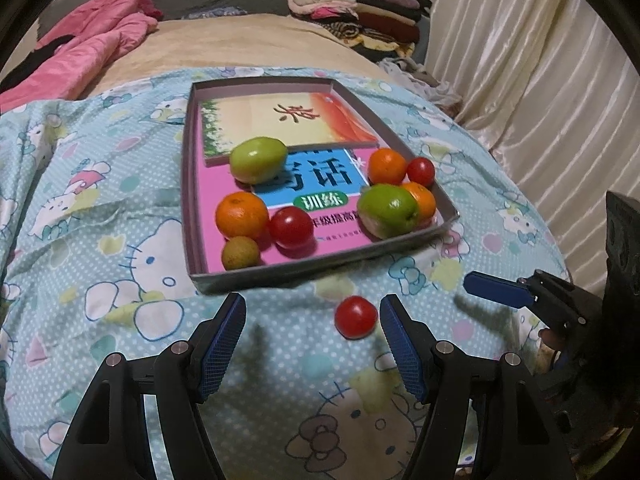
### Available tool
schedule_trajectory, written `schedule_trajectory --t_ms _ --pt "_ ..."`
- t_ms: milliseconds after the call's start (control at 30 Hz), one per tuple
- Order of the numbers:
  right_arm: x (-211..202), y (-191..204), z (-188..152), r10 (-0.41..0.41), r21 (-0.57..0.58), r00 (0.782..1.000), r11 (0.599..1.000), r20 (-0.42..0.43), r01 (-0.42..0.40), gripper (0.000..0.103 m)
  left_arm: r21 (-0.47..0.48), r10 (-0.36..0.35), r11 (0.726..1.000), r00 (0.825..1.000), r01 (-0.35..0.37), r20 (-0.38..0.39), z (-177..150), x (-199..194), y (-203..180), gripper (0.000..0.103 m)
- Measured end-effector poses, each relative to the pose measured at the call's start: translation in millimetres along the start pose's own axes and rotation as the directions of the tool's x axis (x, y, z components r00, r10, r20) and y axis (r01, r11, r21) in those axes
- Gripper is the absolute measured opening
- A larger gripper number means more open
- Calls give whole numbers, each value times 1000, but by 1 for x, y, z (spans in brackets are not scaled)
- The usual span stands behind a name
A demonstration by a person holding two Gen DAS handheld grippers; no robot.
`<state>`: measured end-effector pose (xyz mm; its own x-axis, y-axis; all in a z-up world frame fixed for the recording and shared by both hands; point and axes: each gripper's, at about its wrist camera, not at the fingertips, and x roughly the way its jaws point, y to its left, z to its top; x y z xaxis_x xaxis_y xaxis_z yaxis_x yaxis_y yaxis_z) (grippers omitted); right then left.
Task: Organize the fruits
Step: 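Grasp the last cherry tomato with the left gripper while the right gripper grasps the other brown fruit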
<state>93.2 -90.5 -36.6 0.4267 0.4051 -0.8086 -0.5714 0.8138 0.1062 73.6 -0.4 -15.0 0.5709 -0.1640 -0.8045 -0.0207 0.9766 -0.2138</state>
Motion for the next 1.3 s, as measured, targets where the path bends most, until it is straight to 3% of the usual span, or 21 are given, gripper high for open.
schedule_trajectory --t_ms 267,400,533,833,1133,1300 --pt "15 7 -5 32 -31 997 999 -77 -34 48 40 -17 999 999 19 -44 -5 9 -11 70" --pt "24 8 -7 31 -33 992 999 -121 -36 37 42 -43 998 997 46 -71 -7 16 -13 61" --pt "33 8 -10 29 -35 987 999 -157 -35 25 44 -60 997 994 64 -91 -8 23 -14 59" --pt "39 3 -12 36 -13 984 999 -175 -38 23 36 -65 997 990 70 -124 -5 40 -14 49" --pt "30 -13 -8 -15 54 991 998 -136 23 24 28 -109 993 984 113 -139 -3 50 -16 42" --pt "25 -28 -4 -38 120 993 991 -114 52 24 58 -109 991 984 118 -138 -4 52 -22 29"
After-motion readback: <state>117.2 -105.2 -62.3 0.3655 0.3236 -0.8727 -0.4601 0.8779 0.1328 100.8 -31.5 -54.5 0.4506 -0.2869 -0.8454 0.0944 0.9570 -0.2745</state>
